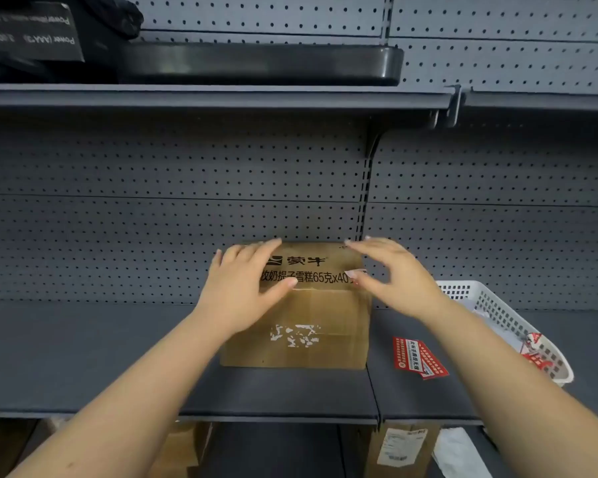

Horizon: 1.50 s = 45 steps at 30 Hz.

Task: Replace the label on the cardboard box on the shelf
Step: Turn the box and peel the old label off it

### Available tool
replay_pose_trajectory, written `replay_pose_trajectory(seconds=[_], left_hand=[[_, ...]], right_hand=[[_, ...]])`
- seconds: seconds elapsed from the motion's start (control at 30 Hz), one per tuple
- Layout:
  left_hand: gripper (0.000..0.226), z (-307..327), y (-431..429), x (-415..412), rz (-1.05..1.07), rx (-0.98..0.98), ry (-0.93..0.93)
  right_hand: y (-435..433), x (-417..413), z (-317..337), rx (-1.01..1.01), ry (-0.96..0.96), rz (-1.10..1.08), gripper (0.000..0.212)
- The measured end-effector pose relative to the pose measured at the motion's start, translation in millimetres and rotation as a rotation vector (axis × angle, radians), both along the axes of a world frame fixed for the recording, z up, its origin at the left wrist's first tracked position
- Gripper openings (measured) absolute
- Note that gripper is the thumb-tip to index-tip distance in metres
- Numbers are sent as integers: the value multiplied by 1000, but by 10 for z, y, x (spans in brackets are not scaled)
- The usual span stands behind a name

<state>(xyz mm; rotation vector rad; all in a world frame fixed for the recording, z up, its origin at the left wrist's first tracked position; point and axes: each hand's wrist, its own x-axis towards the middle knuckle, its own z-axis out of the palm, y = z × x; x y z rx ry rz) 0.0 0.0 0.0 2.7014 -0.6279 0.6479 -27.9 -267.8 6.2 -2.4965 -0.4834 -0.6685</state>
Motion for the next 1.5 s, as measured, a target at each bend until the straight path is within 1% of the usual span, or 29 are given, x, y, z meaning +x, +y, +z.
replay_pose_trajectory(seconds=[0.07,0.1,0.2,0.33,0.5,0.73,0.83,0.93,1.0,1.07,1.17,1.27,1.37,1.5], left_hand=[[72,-29,-3,106,7,-5,26],[70,-60,0,170,14,-6,38],[65,-129,14,307,38,14,126],[64,-217,38,482,28,116,144],[66,-344,46,588,17,138,53],[55,-483,32,619,28,114,-43],[55,-488,45,616,25,106,-49],[55,-506,45,618,31,106,-59],[55,-510,36,616,40,109,-66],[55,-507,32,613,43,116,-78],[54,-496,29,608,38,120,-82],[53,-472,20,609,39,113,-63],[52,-469,22,616,37,123,-56],[51,-479,34,611,34,128,-54]], right_hand=[[-9,125,-34,10,25,-46,29],[-13,203,-69,-5,50,-71,25],[-2,396,-156,-26,149,-97,22],[-38,637,-239,-50,213,-96,25],[-105,811,-309,-47,210,-62,28],[-200,896,-214,-50,241,18,12],[-223,946,-195,-103,201,50,7],[-241,968,-254,-214,92,92,7],[-257,963,-323,-233,26,95,6],[-257,949,-370,-172,14,65,8],[-264,915,-367,-13,76,35,11],[-322,867,-316,145,152,63,15],[-452,846,-262,281,188,95,16],[-633,833,-369,546,207,86,20]])
